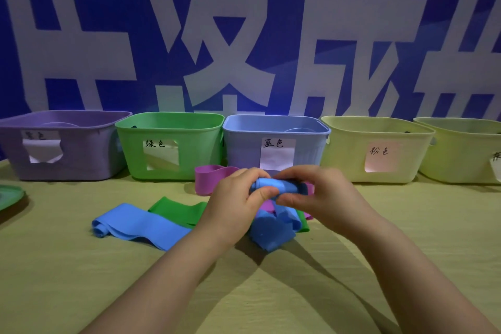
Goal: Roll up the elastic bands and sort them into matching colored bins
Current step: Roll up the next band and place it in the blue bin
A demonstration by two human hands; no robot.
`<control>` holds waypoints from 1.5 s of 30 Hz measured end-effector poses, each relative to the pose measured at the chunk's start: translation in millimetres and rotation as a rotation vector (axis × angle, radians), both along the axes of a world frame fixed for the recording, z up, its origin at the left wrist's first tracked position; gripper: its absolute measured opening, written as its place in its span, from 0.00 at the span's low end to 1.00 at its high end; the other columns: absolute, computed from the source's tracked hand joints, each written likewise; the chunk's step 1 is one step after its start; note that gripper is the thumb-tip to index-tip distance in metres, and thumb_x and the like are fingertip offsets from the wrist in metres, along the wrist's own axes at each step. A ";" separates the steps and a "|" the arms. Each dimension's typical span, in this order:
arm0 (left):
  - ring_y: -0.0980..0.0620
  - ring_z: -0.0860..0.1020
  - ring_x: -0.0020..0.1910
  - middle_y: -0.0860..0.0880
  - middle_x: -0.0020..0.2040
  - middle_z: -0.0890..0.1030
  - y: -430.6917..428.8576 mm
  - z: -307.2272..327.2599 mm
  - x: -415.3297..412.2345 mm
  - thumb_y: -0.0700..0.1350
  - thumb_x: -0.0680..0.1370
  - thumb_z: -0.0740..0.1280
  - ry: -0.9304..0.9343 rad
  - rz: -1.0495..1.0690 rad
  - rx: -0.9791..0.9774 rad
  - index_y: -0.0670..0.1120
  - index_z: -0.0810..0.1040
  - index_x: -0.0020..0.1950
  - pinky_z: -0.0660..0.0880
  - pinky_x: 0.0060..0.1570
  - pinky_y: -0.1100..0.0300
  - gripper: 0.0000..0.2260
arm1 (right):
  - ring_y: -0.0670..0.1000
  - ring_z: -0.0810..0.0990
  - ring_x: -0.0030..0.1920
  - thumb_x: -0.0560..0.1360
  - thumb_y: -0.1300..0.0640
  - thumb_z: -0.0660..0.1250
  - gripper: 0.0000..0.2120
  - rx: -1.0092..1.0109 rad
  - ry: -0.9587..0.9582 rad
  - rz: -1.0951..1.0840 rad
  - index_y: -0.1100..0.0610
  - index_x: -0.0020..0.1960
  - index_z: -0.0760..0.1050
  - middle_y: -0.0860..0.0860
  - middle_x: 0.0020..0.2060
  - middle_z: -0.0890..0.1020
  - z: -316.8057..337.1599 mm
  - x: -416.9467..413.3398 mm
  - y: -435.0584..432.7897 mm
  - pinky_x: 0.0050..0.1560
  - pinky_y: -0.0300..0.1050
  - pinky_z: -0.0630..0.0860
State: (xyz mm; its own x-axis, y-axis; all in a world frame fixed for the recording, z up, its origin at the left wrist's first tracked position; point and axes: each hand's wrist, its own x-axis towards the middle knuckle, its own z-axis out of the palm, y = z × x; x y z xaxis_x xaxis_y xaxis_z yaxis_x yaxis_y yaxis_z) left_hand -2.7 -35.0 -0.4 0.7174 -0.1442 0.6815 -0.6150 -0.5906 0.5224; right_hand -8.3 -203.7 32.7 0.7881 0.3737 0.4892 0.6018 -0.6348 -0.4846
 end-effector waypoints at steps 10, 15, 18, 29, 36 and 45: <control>0.48 0.76 0.43 0.51 0.42 0.78 3.2 30.1 33.5 0.47 0.74 0.68 -0.046 0.143 0.141 0.46 0.79 0.49 0.71 0.45 0.55 0.07 | 0.51 0.78 0.46 0.72 0.45 0.66 0.13 -0.270 -0.517 -0.138 0.48 0.55 0.77 0.46 0.44 0.83 7.0 48.3 8.7 0.52 0.44 0.60; 0.48 0.76 0.44 0.52 0.41 0.79 -3.0 54.0 82.6 0.48 0.72 0.71 -0.140 0.251 0.177 0.49 0.79 0.47 0.65 0.44 0.57 0.07 | 0.53 0.76 0.43 0.69 0.45 0.67 0.12 -0.230 -0.565 -0.247 0.48 0.49 0.79 0.45 0.39 0.82 29.2 96.7 10.0 0.48 0.48 0.61; 0.48 0.75 0.47 0.51 0.45 0.81 -6.1 69.2 116.5 0.50 0.72 0.70 -0.165 0.308 0.185 0.49 0.78 0.49 0.64 0.47 0.57 0.09 | 0.51 0.71 0.51 0.73 0.45 0.66 0.12 -0.227 -0.521 -0.286 0.44 0.56 0.77 0.43 0.49 0.82 46.4 123.2 10.5 0.53 0.47 0.57; 0.49 0.76 0.55 0.51 0.52 0.81 -3.2 57.4 188.9 0.58 0.72 0.61 -0.031 0.372 0.313 0.50 0.78 0.55 0.67 0.55 0.55 0.18 | 0.52 0.68 0.60 0.75 0.40 0.59 0.17 -0.446 -0.283 -0.345 0.43 0.60 0.76 0.46 0.56 0.75 43.9 189.3 11.1 0.63 0.54 0.56; 0.45 0.77 0.49 0.50 0.47 0.82 -2.8 41.1 162.8 0.58 0.70 0.55 -0.279 0.366 0.226 0.47 0.80 0.51 0.67 0.53 0.49 0.22 | 0.52 0.71 0.57 0.79 0.46 0.55 0.15 -0.354 -0.380 -0.347 0.47 0.59 0.76 0.47 0.54 0.77 32.6 165.9 3.2 0.64 0.51 0.57; 0.45 0.77 0.40 0.51 0.39 0.80 -15.4 6.9 79.0 0.54 0.71 0.55 -0.207 0.320 0.075 0.47 0.78 0.46 0.68 0.45 0.53 0.16 | 0.53 0.73 0.53 0.78 0.48 0.59 0.11 -0.182 -0.244 -0.324 0.48 0.53 0.78 0.48 0.48 0.80 3.8 89.7 4.2 0.55 0.48 0.60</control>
State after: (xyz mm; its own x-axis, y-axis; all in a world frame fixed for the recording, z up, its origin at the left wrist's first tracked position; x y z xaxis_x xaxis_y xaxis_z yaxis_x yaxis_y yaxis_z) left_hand 76.3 -50.4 6.5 0.5822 0.0099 0.8130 -0.4816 -0.8015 0.3546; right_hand 81.4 -199.5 36.5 0.7481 0.2237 0.6247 0.4408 -0.8713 -0.2158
